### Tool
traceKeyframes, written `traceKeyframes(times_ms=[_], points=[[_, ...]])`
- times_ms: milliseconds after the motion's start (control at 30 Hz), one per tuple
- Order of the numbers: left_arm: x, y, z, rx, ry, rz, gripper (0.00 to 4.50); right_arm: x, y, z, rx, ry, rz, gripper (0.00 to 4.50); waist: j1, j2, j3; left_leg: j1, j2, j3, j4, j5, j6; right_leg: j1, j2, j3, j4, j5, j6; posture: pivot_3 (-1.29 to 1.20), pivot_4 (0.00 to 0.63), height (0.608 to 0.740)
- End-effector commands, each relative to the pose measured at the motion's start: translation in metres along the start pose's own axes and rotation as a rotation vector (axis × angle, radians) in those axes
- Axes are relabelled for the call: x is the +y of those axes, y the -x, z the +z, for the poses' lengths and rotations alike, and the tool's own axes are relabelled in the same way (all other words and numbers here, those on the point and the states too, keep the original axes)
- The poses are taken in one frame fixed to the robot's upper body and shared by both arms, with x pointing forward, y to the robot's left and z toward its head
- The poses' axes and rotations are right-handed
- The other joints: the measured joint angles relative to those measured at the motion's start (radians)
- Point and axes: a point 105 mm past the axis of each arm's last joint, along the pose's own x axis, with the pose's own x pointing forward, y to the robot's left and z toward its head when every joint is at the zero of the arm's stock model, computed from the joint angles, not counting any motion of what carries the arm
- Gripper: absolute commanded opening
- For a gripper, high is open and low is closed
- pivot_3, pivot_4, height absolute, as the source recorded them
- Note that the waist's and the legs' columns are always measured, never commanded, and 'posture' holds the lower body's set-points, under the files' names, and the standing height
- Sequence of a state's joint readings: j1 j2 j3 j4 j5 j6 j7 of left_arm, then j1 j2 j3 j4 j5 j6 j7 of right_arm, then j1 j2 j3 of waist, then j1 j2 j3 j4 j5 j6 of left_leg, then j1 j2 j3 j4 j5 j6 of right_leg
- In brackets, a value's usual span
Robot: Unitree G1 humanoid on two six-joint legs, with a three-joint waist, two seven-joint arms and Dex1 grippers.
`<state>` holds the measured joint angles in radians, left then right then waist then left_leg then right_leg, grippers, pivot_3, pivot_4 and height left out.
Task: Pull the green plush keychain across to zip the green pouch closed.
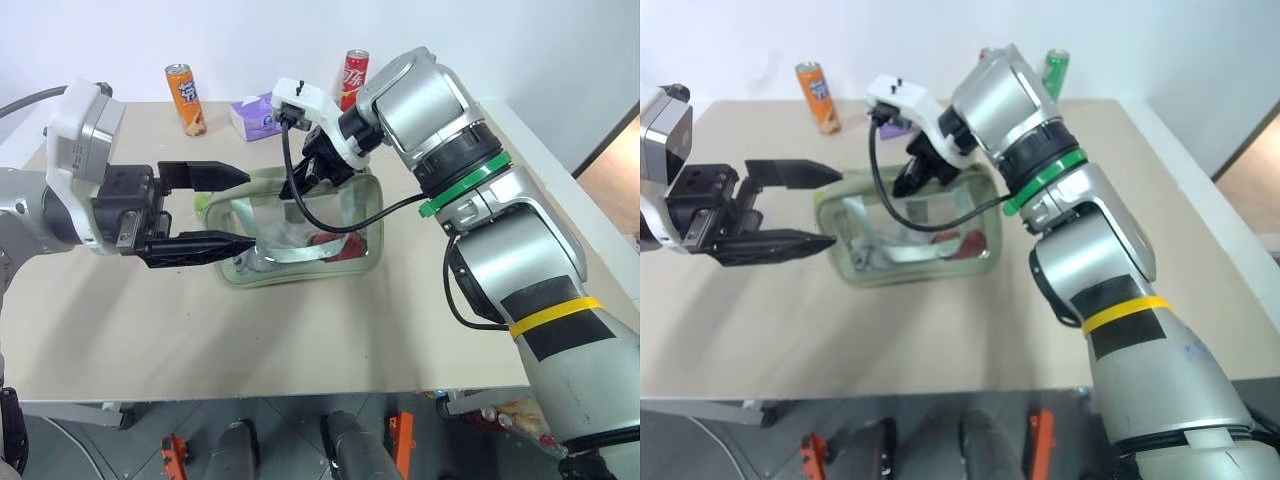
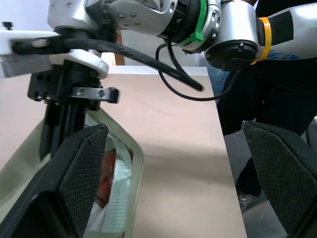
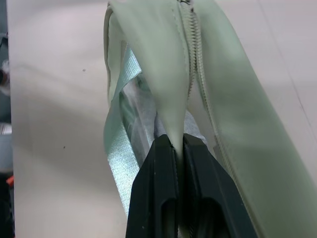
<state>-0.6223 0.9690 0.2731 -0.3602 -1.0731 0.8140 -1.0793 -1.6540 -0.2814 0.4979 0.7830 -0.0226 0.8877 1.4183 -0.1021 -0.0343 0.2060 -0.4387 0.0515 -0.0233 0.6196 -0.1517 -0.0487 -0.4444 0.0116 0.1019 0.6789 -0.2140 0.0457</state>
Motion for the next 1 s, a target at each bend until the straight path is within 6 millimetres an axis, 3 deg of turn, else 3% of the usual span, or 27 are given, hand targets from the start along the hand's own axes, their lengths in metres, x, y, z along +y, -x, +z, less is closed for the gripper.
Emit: traceKeyframes(times_ms=[33,100,400,633,733,867,1000], points=[[-0.005,0.002,0.008,-0.011,-0.04,0.006,4.5,0.009,0.007,0.017,-0.06,0.027,0.03,0.02,-0.002,0.0,0.0,0.0,0.0,0.0,0.0,0.0,0.0,0.0,0.0,0.0,0.0,0.0,0.0,0.0,0.15,0.74],[-0.005,0.003,0.008,-0.01,-0.039,0.01,4.5,0.013,0.012,0.018,-0.076,0.047,0.062,0.02,-0.002,0.0,0.0,0.001,0.0,0.0,0.0,0.0,0.0,0.0,0.0,0.0,0.001,0.0,0.0,0.0,0.15,0.74],[-0.004,0.003,0.008,-0.012,-0.038,0.016,4.5,0.035,0.047,0.017,-0.18,0.166,0.184,2.91,-0.001,0.0,0.0,0.0,0.0,-0.003,-0.001,0.0,0.0,0.0,0.0,-0.003,0.001,-0.002,-0.001,0.0,0.15,0.74],[-0.003,0.006,0.008,-0.015,-0.037,0.023,4.5,0.043,0.123,0.024,-0.442,0.318,0.181,2.91,-0.001,0.0,0.0,0.0,0.0,-0.004,-0.001,0.0,0.0,0.001,0.0,-0.004,0.001,-0.003,-0.001,0.0,0.15,0.74],[-0.001,0.011,0.008,-0.009,-0.032,0.049,4.5,0.038,0.148,-0.002,-0.461,0.361,0.11,2.91,0.002,0.0,0.0,0.0,0.0,-0.004,-0.001,0.0,0.0,0.001,0.0,-0.004,0.001,-0.006,-0.005,0.0,0.15,0.74],[0.002,0.019,0.007,-0.017,-0.018,0.092,4.5,0.001,0.138,-0.083,-0.22,0.334,-0.1,2.91,0.002,-0.004,-0.002,0.002,0.0,-0.004,-0.001,-0.001,-0.001,0.003,0.0,-0.004,0.001,-0.008,-0.006,0.0,0.15,0.74],[0.004,0.025,-0.001,0.009,0.008,0.121,4.5,-0.002,0.13,-0.114,-0.162,0.276,-0.124,2.91,-0.004,0.004,0.002,0.003,0.0,0.003,0.0,-0.001,-0.001,0.0,-0.001,0.002,0.003,-0.005,-0.005,0.0,0.15,0.74]])
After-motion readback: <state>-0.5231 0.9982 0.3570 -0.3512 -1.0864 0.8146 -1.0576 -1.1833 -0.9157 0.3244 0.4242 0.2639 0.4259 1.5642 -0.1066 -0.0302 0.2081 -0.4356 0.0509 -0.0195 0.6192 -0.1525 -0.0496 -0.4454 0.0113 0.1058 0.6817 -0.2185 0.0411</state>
